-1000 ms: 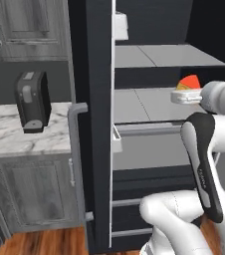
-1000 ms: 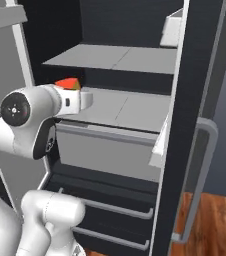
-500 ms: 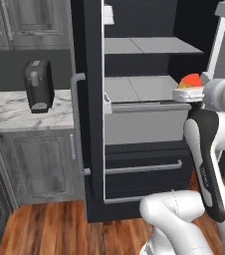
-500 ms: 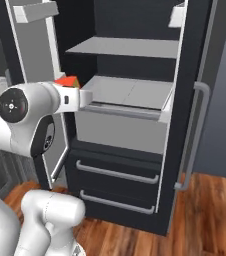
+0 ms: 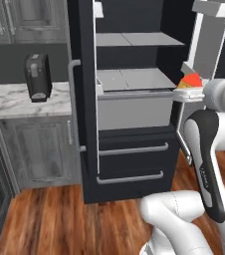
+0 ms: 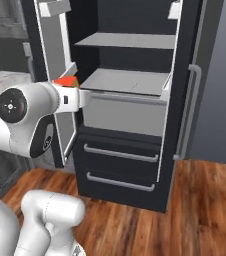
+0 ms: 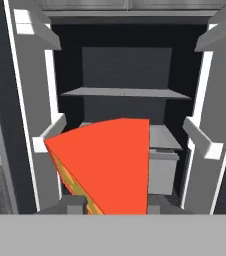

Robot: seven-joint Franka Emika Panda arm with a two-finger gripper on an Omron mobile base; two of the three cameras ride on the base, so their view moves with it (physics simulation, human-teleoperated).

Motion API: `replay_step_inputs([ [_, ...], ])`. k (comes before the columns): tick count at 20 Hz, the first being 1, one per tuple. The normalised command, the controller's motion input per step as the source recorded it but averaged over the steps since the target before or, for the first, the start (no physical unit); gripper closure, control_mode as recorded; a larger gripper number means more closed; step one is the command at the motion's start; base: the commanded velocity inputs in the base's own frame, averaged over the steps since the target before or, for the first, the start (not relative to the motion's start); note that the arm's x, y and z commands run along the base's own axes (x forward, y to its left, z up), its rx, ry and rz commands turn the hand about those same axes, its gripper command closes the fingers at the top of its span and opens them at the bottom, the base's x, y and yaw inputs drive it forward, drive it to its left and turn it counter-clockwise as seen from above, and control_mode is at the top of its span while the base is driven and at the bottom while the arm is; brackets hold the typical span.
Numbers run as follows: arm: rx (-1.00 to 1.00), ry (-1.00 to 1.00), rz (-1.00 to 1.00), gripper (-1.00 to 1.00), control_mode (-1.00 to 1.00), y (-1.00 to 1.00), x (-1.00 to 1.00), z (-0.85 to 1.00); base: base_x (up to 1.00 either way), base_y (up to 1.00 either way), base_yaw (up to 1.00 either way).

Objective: Take the cheese, fish, and eggplant from the fridge and place them on the plate on the dining counter to create an appetizer plate.

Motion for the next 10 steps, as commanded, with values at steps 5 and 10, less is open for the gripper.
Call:
replay_step_inputs([
  [5,0.0,0.0,0.0,1.0,1.0,0.0,0.0,0.0,-0.39,-0.01,-0.15],
  [10,0.0,0.0,0.0,1.0,1.0,0.0,0.0,0.0,-0.28,0.0,-0.23],
])
